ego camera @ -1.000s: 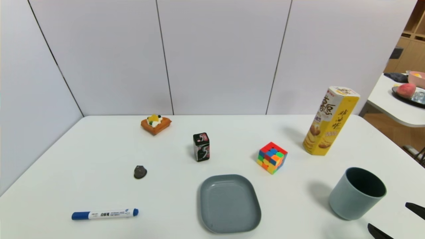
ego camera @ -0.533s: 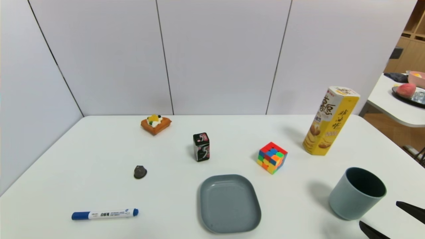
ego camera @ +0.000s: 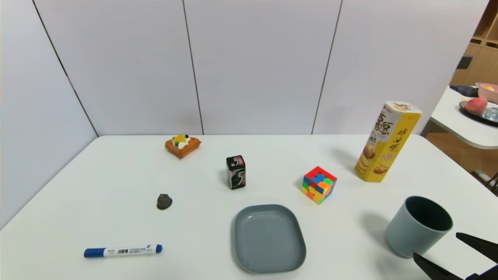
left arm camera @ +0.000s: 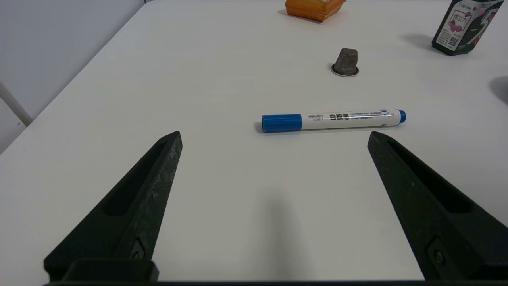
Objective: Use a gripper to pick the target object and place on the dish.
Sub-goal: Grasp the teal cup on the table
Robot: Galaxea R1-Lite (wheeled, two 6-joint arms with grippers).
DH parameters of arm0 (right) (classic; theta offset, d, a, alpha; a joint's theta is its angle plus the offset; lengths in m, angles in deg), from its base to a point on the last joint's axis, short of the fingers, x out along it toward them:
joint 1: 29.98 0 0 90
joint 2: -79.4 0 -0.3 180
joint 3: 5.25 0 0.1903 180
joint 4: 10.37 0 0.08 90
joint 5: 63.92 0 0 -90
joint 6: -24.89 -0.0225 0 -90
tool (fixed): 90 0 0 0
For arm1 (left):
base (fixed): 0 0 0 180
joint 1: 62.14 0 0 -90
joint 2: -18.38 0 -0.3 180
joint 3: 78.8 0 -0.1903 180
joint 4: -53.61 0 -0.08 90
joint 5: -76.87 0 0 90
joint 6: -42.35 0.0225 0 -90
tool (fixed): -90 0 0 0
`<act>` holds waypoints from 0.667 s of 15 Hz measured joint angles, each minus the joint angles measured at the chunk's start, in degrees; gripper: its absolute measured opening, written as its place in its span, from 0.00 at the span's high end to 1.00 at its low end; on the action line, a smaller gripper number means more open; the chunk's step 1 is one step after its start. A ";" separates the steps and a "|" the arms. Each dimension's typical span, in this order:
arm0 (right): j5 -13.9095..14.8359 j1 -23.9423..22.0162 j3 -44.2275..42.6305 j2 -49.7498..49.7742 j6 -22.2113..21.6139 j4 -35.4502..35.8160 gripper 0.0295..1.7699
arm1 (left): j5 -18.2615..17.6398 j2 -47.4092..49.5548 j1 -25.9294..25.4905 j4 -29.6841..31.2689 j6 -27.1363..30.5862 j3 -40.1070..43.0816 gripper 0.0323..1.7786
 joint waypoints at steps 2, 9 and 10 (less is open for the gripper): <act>0.00 -0.06 -0.02 -1.13 -0.04 1.21 0.03 | 0.00 0.00 0.00 0.00 0.00 0.00 0.05; 0.05 -1.18 0.27 -5.00 -0.17 5.02 0.03 | 0.00 0.00 0.00 0.00 0.00 0.00 0.05; 0.02 -1.21 0.30 -5.55 -0.23 5.49 0.03 | 0.02 0.00 0.00 0.00 0.00 0.00 0.05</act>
